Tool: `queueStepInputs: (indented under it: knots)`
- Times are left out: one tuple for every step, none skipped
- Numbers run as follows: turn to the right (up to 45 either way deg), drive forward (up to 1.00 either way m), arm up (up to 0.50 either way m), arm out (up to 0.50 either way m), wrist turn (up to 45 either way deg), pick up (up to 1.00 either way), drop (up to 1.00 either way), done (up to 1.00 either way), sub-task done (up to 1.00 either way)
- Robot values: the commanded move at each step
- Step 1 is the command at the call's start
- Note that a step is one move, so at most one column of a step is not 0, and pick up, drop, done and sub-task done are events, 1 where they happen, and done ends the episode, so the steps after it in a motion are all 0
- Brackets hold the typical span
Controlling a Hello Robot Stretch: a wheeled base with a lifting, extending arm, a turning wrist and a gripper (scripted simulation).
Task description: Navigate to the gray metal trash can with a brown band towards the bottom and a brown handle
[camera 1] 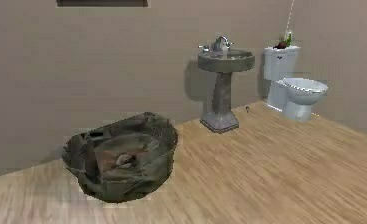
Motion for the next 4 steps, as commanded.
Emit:
queueStepInputs:
  knots:
    - [45.0, 0.0, 0.0, 0.0, 0.0, 0.0, 0.0, 0.0, 0.0]
    - [21.0, 0.0, 0.0, 0.0, 0.0, 0.0, 0.0, 0.0, 0.0]
    - [0.0, 1.0, 0.0, 0.0, 0.0, 0.0, 0.0, 0.0, 0.0]
    - [0.0, 1.0, 0.0, 0.0, 0.0, 0.0, 0.0, 0.0, 0.0]
